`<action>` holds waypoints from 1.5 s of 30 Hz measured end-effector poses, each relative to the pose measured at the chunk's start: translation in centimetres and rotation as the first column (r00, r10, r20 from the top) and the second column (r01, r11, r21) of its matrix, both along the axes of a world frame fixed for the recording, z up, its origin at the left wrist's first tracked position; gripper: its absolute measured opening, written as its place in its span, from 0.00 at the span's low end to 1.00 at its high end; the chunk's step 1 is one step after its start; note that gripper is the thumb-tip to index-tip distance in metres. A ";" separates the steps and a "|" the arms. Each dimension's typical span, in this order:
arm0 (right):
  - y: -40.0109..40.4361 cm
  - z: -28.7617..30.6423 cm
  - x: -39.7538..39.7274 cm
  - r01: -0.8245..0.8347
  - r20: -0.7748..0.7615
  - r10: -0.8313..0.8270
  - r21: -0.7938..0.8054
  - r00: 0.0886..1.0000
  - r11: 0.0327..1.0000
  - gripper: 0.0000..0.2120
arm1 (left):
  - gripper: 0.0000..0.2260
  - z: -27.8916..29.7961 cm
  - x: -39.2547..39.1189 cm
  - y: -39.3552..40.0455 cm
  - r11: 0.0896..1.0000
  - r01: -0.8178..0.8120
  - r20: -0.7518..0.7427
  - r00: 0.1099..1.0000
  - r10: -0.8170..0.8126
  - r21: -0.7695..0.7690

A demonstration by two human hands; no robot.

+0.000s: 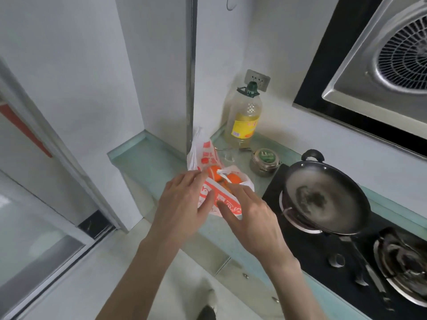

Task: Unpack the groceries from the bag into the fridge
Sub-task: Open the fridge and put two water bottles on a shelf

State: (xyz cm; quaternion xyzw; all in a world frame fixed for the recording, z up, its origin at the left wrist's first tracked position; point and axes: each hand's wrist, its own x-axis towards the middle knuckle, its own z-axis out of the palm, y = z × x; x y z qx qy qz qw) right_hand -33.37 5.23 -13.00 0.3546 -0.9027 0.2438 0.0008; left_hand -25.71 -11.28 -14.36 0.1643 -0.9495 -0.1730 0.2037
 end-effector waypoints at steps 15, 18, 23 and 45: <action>-7.1 -6.2 -10.1 -0.057 0.273 0.084 -0.104 0.958 0.993 0.19 | 0.14 -3.1 -11.3 -3.8 0.997 -0.015 0.066 0.998 0.010 0.080; -7.2 -7.4 -11.9 -0.055 0.300 0.064 -0.037 0.952 0.998 0.21 | 0.15 -4.5 -13.4 -4.1 0.995 0.000 0.112 0.994 -0.011 0.100; -6.2 -9.0 -14.8 -0.007 0.287 -0.022 0.097 0.958 0.995 0.24 | 0.16 -5.9 -14.8 -4.7 0.990 0.010 0.166 0.986 -0.034 0.139; -13.4 -12.7 -15.5 0.311 0.780 -0.208 0.017 0.590 0.950 0.16 | 0.24 -10.6 -17.7 -8.6 0.983 0.031 0.322 0.942 -0.090 0.182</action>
